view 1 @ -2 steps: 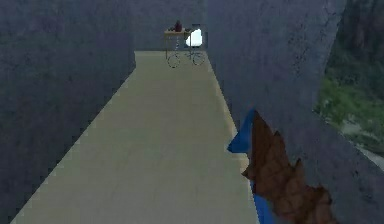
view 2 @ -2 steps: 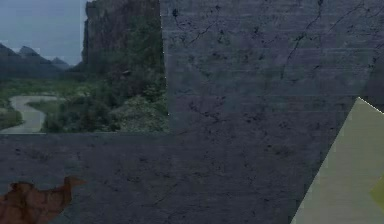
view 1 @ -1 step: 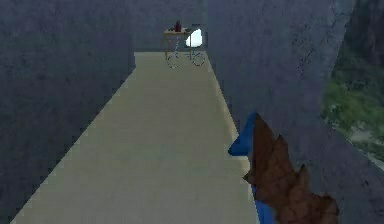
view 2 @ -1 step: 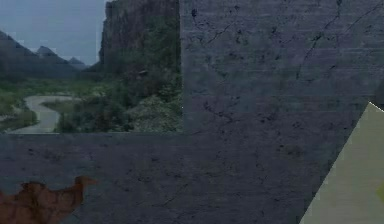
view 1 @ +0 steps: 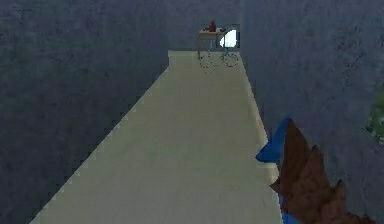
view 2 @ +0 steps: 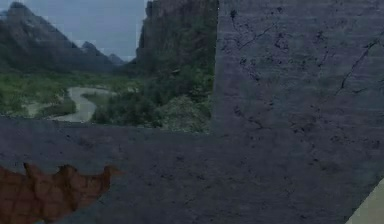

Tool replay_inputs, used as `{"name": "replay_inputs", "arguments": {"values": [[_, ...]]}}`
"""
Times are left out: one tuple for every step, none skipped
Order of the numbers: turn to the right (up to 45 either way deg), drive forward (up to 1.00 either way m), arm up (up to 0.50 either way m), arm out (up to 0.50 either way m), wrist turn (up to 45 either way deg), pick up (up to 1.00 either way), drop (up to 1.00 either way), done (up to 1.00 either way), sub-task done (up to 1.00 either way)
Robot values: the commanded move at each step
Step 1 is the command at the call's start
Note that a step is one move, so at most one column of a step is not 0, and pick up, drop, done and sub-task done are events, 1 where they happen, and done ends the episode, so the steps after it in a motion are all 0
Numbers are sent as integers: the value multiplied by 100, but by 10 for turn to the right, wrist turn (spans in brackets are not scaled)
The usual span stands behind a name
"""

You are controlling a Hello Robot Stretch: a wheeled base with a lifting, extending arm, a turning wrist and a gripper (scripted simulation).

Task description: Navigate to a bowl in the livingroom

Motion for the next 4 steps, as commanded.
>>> {"name": "replay_inputs", "arguments": {"values": [[0, 100, 0, 0, 0, 0, 0, 0, 0], [0, 100, 0, 0, 0, 0, 0, 0, 0], [0, 100, 0, 0, 0, 0, 0, 0, 0], [-30, 0, 0, 0, 0, 0, 0, 0, 0]]}}
